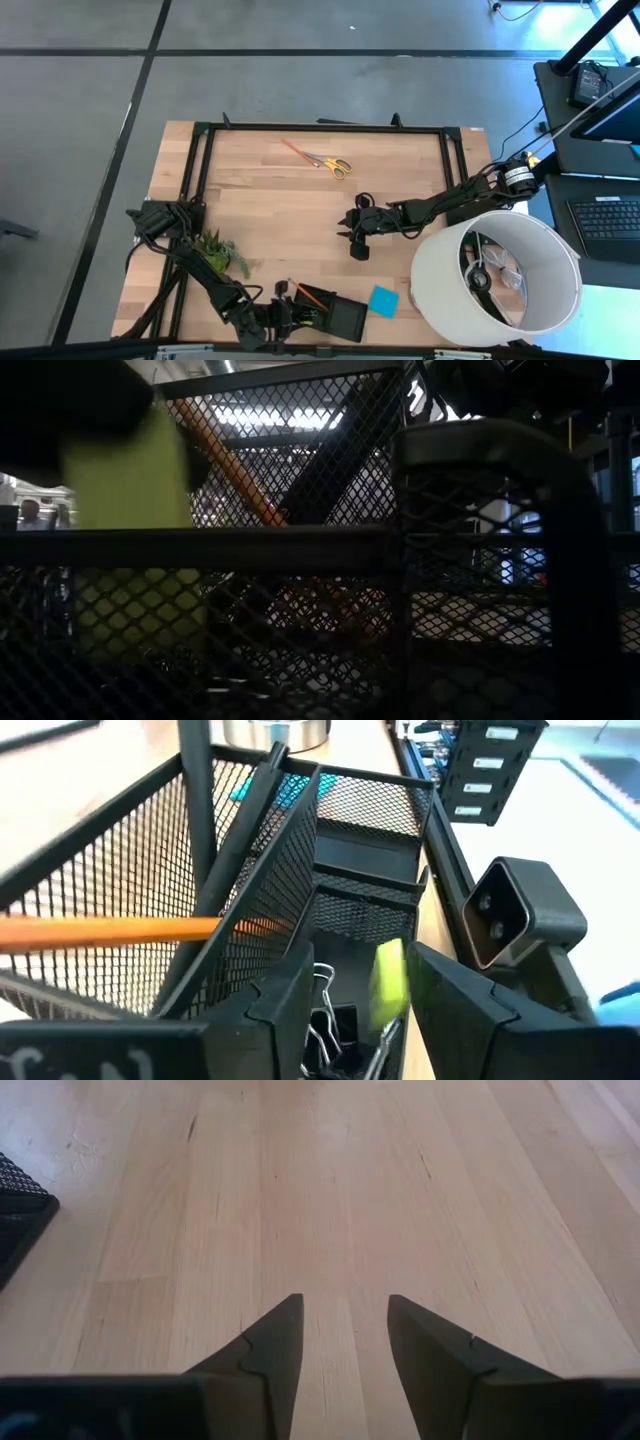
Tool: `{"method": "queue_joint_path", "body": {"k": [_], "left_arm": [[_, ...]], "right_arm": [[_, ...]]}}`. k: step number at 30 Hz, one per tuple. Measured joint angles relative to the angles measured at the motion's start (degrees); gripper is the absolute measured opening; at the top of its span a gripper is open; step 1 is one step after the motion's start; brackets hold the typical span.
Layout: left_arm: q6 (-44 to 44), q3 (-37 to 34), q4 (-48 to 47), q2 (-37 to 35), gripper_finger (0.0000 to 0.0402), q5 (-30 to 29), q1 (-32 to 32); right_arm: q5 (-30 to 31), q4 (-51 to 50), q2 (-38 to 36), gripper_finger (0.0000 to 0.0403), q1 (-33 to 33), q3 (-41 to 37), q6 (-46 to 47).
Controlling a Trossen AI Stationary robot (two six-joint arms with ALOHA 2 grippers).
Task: Pick and place office supplies into organizer
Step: Put the green eraser into the black desk organizer, then put the black pen into the black desk organizer
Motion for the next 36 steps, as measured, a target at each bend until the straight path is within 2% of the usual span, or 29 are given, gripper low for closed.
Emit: {"method": "queue_joint_path", "body": {"k": [5,32,36], "left_arm": [[5.3,0.0,0.0,0.0,0.0157,0.0,0.1],[1.4,0.0,0.3,0.0,0.0157,0.1,-0.1],[1.4,0.0,-1.4,-2.3,0.0157,2.6,-0.1]], "right_arm": [[0.0,0.0,0.0,0.015,0.0,0.0,0.0],[0.0,0.0,0.0,0.0149,0.0,0.0,0.0],[0.0,0.0,0.0,0.0149,0.0,0.0,0.0]]}}
